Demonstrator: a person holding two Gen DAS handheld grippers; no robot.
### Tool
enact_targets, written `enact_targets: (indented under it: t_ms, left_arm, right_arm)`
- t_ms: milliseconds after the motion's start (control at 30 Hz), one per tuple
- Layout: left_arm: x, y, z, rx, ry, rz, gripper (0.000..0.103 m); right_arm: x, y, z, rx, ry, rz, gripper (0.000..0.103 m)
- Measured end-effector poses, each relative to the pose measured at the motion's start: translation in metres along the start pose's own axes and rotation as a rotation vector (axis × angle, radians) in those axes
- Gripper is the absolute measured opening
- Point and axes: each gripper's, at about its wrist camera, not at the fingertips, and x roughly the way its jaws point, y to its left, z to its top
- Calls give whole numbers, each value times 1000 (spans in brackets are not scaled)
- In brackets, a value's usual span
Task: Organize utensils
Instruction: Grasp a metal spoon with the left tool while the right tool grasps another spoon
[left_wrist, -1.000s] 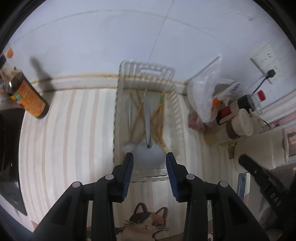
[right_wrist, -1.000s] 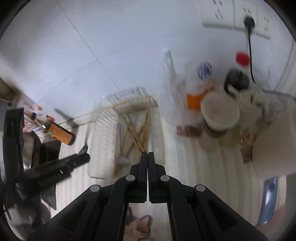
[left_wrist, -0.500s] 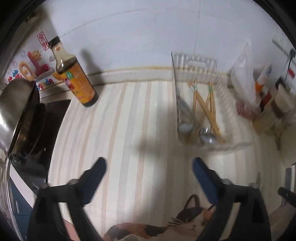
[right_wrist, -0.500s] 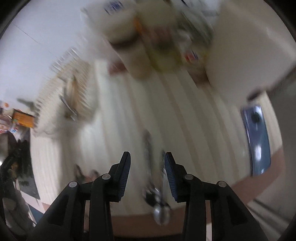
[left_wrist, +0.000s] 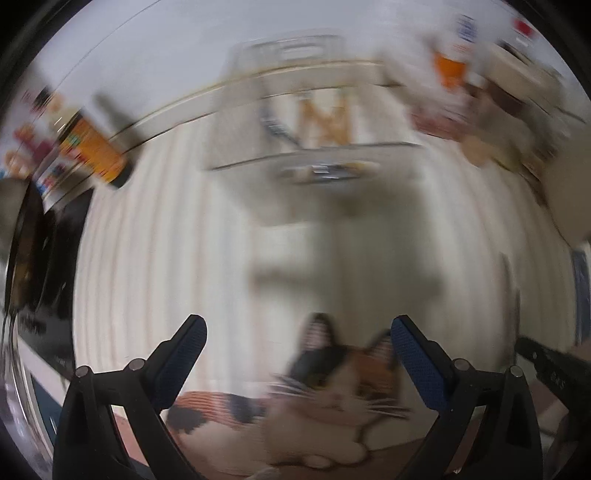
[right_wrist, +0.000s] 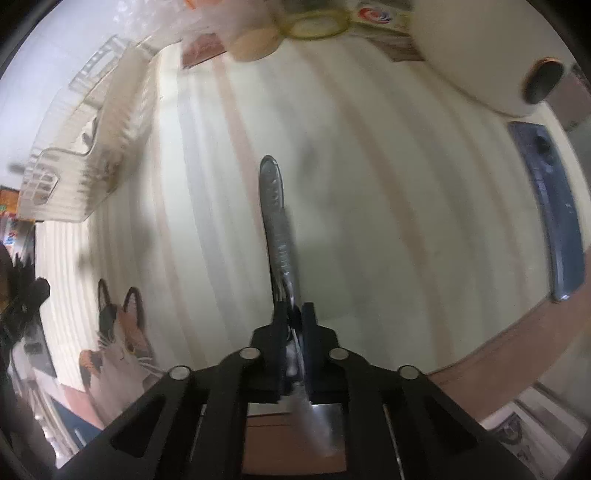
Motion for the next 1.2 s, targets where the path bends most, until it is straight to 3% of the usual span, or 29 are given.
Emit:
enact_targets:
  t_ms: [100, 267, 400, 433, 500, 533, 600, 767, 833, 900, 1000, 1067, 1167, 1200]
  left_arm:
    - [0, -40, -1, 67, 16, -41, 102]
    - [17, -101, -1, 126, 117, -154, 101]
    - [35, -153, -4, 191, 192, -254, 86]
    - [41, -166, -5, 210, 209, -263, 73]
    - [50, -180, -8, 234, 242, -263, 32]
    - [53, -185, -10, 243, 255, -248, 30]
    - [51, -189, -11, 249, 229, -232, 5]
    - [52, -160, -15, 181, 224, -220, 4]
    - [53, -140, -20, 146, 230, -200, 5]
    - [55, -114, -27, 108, 241, -164, 5]
    - [57, -74, -40, 35, 259, -125, 5]
    - [57, -52, -48, -21, 267, -120, 5]
    - [57, -35, -56, -71, 264, -133, 5]
    - [57, -33, -56, -74, 261, -134, 5]
  right_arm:
    - [-5, -19, 0, 41, -13, 26, 0]
    - [-25, -57, 1, 144, -38, 71, 0]
    - [-32, -94, 1, 231, -43, 52, 1]
    - [-33, -104, 0, 250, -40, 46, 1]
    - [-34, -120, -3, 283, -37, 41, 1]
    - [-33, -128, -5, 299, -34, 38, 1]
    - [-32, -137, -4, 316, -29, 39, 1]
    - [-31, -134, -5, 300, -12, 58, 4]
    - [-25, -119, -2, 270, 1, 83, 9]
    - [-17, -98, 6, 219, 26, 113, 22]
    - [-8, -59, 14, 124, 51, 133, 28]
    - [-5, -36, 15, 59, 66, 123, 30]
    - [10, -3, 11, -41, 122, 22, 34]
    - [10, 4, 11, -65, 96, -10, 36]
